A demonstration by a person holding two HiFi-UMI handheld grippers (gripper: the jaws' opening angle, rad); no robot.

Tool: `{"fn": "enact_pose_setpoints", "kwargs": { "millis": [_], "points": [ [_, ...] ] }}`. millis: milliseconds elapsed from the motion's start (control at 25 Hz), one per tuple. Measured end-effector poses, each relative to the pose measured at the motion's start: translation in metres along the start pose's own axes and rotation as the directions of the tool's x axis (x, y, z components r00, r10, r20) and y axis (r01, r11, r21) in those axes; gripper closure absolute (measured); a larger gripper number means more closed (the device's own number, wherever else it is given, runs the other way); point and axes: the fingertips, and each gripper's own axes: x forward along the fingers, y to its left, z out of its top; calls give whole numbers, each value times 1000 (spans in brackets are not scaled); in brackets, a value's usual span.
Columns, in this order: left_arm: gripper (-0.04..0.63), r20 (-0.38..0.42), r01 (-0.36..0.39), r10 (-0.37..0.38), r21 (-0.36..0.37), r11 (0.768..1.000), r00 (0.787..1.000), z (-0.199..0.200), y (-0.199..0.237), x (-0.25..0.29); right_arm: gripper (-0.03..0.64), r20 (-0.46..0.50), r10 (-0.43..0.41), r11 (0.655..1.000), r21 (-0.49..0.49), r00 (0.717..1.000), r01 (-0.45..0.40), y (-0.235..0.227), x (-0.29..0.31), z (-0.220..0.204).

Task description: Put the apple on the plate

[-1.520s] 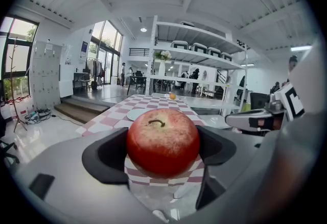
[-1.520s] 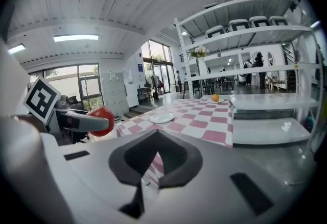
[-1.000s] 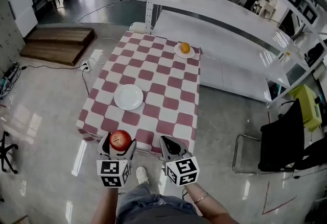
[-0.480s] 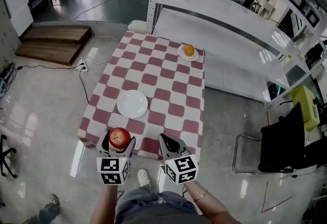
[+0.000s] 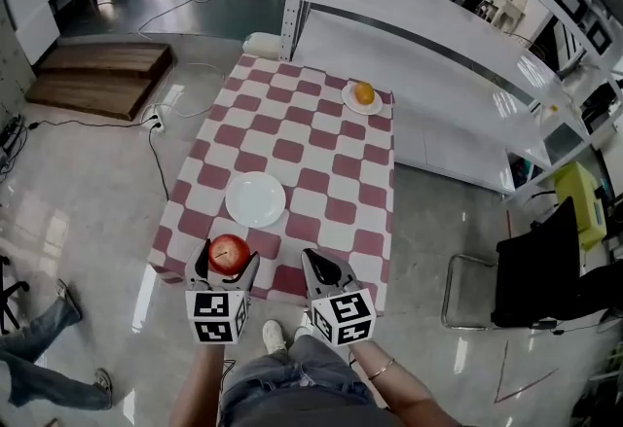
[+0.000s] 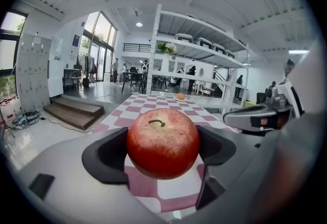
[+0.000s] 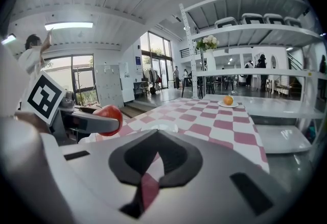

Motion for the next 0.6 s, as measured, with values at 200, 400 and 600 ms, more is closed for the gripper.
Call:
{"fn": "enact_pose_setpoints", "kwargs": {
  "millis": [200,400,600],
  "points": [
    [178,-13,-2,2,9,1000,1000,0,3,9,606,-9,2,1000,-5,1000,-2,-2,6,0],
    [178,-21,-4,4,13,1000,1000,2,4,23,606,-20,16,1000,-13,1000,-17,-6,19,1],
    [178,-36,1,0,19,1000,999,4,5,41,606,-32,32,999,-17,999,-32,-10,35,4]
  ]
}}
